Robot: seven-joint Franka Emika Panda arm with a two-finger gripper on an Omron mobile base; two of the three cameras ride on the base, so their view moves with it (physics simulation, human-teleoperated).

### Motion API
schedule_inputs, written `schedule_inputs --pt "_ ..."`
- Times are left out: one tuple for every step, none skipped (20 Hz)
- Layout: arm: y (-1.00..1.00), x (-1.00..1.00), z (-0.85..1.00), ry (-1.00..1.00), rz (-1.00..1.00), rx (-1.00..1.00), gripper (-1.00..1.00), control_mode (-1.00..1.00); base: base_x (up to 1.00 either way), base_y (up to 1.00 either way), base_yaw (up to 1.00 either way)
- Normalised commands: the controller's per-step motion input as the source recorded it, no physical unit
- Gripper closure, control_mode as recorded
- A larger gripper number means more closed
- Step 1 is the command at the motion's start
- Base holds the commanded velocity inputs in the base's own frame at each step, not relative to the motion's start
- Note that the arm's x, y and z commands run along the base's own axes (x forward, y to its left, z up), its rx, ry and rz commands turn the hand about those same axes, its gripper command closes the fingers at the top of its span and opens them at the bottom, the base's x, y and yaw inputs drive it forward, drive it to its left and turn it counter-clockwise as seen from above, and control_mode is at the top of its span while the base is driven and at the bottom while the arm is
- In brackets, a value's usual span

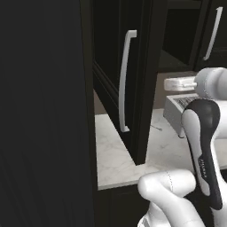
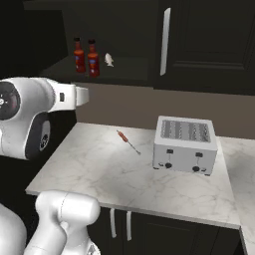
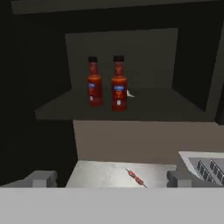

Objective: Pick the condiment bottle and condiment bottle from the counter and place them in the cabinet.

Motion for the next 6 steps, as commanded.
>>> schedule_inputs --pt "0.00 -0.66 -0.25 0.64 0.00 -0.05 -1.00 -1.00 0.00 0.00 0.00" --pt "0.00 -0.66 -0.25 0.64 0.00 -0.05 -1.00 -1.00 0.00 0.00 0.00" --pt "0.00 -0.68 -0.25 0.65 0.00 -0.06 -1.00 -1.00 0.00 0.00 0.00" --pt "0.00 -0.70 -0.28 0.66 0.00 -0.08 -1.00 -1.00 0.00 0.00 0.00" --pt "0.00 -0.72 -0.33 0.64 0.00 -0.08 -1.00 -1.00 0.00 0.00 0.00" --pt "0.00 -0.77 -0.41 0.62 0.00 -0.07 -1.00 -1.00 0.00 0.00 0.00"
